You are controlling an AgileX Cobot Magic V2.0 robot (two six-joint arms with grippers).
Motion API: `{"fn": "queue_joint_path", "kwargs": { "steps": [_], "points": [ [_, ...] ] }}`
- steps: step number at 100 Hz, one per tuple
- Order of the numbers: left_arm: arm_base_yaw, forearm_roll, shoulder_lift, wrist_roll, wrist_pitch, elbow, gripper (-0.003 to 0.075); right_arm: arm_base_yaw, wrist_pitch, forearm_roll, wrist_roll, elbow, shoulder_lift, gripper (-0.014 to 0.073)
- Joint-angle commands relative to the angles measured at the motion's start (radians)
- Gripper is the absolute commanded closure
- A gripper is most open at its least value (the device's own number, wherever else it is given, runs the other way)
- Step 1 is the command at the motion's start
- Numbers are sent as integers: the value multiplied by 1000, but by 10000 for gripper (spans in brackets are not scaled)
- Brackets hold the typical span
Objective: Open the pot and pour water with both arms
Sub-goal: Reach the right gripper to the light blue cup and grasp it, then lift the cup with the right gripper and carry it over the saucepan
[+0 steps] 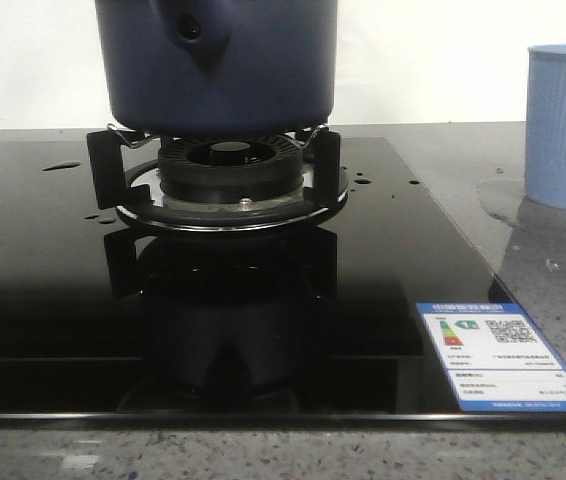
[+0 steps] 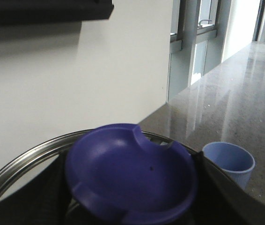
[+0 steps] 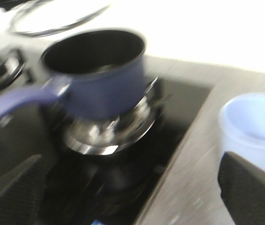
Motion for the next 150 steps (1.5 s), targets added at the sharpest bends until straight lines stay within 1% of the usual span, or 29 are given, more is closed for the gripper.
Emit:
{"fn": "queue_joint_path", "kwargs": {
  "steps": [1, 11, 21, 38, 51, 65, 77, 96, 110, 114, 126, 134, 143, 150],
  "points": [
    [24, -89, -97, -11, 47, -37, 446, 1, -180, 4, -14, -29, 18, -62],
    [42, -76, -157, -46, 40, -37, 446, 1, -323, -38, -14, 1, 18, -62],
    [47, -55, -202, -60, 34, -37, 446, 1, -452, -48, -14, 79, 18, -62],
    [47, -48, -243, -62, 32, -37, 446, 1, -535, -29, -14, 212, 55, -62],
    [47, -48, -247, -62, 32, -37, 446, 10, -582, -28, -15, 231, 118, -62],
    [47, -48, -247, -62, 32, -37, 446, 80, -673, -28, -19, 231, 199, -62],
    [47, -48, -247, -62, 32, -37, 446, 179, -749, -35, -19, 231, 270, -62],
    [47, -48, -243, -62, 32, -37, 446, 302, -977, -46, -19, 231, 393, -62],
    [47, -48, -243, -62, 32, -37, 446, 341, -1111, -46, -17, 231, 508, -62],
    [47, -48, -243, -62, 32, -37, 446, 341, -1144, -46, 3, 231, 540, -62],
    [47, -48, -243, -62, 32, -37, 446, 341, -1249, -51, 124, 231, 615, -62],
    [47, -48, -243, -62, 32, -37, 446, 341, -1285, -119, 205, 231, 653, -62],
    [47, -48, -243, -62, 32, -37, 446, 341, -1290, -211, 274, 225, 694, -62],
    [47, -48, -243, -62, 32, -37, 446, 341, -1305, -244, 319, 225, 723, -61]
  ]
}}
